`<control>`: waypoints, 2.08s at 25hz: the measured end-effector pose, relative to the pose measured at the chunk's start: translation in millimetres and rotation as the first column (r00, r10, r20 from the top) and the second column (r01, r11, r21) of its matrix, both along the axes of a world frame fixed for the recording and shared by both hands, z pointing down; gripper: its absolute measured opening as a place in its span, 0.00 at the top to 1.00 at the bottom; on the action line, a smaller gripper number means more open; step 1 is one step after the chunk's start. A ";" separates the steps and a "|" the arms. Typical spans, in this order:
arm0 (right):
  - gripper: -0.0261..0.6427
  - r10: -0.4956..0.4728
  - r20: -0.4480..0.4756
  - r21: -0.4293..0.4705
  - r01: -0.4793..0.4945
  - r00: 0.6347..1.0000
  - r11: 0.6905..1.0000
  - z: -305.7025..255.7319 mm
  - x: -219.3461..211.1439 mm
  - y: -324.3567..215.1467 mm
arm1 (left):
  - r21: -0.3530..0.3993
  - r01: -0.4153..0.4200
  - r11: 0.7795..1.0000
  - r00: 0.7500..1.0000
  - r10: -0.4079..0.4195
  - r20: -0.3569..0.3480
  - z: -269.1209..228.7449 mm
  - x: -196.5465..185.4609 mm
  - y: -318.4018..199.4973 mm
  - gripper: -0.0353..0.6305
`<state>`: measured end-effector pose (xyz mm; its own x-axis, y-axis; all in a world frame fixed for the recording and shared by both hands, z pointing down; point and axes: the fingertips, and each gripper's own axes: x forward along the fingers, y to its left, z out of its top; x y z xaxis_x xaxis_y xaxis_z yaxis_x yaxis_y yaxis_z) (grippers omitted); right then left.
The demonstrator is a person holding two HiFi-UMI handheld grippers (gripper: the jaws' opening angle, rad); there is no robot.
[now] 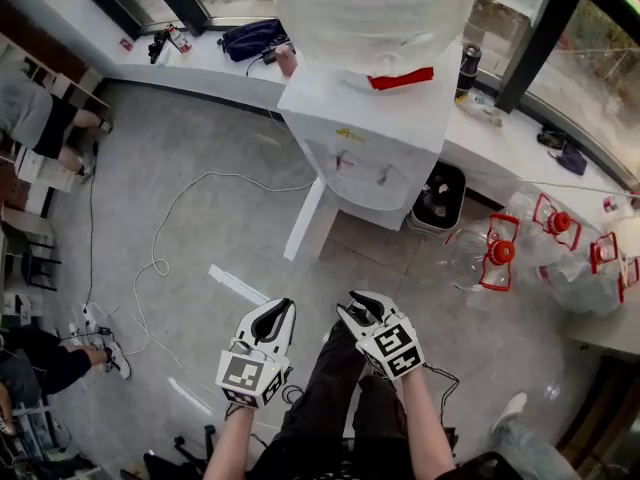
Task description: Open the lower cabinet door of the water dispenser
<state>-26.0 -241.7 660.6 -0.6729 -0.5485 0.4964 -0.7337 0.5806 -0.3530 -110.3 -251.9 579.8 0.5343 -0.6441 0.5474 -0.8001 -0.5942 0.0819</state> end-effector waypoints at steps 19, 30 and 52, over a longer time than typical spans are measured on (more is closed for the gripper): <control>0.77 -0.093 0.038 0.182 0.084 0.995 0.980 -256.8 42.7 179.8 | 0.097 0.107 0.990 0.994 -0.104 -0.032 -195.1 12.6 206.9 0.91; 0.80 -0.120 0.043 0.213 0.108 0.992 0.971 -275.8 29.8 216.1 | 0.128 0.144 0.981 0.990 -0.142 -0.025 -228.1 -2.7 240.0 0.91; 0.94 -0.045 0.038 0.297 0.032 0.998 0.954 -325.4 -81.7 351.4 | 0.210 0.099 0.973 0.990 -0.075 -0.121 -257.3 -102.3 376.4 0.91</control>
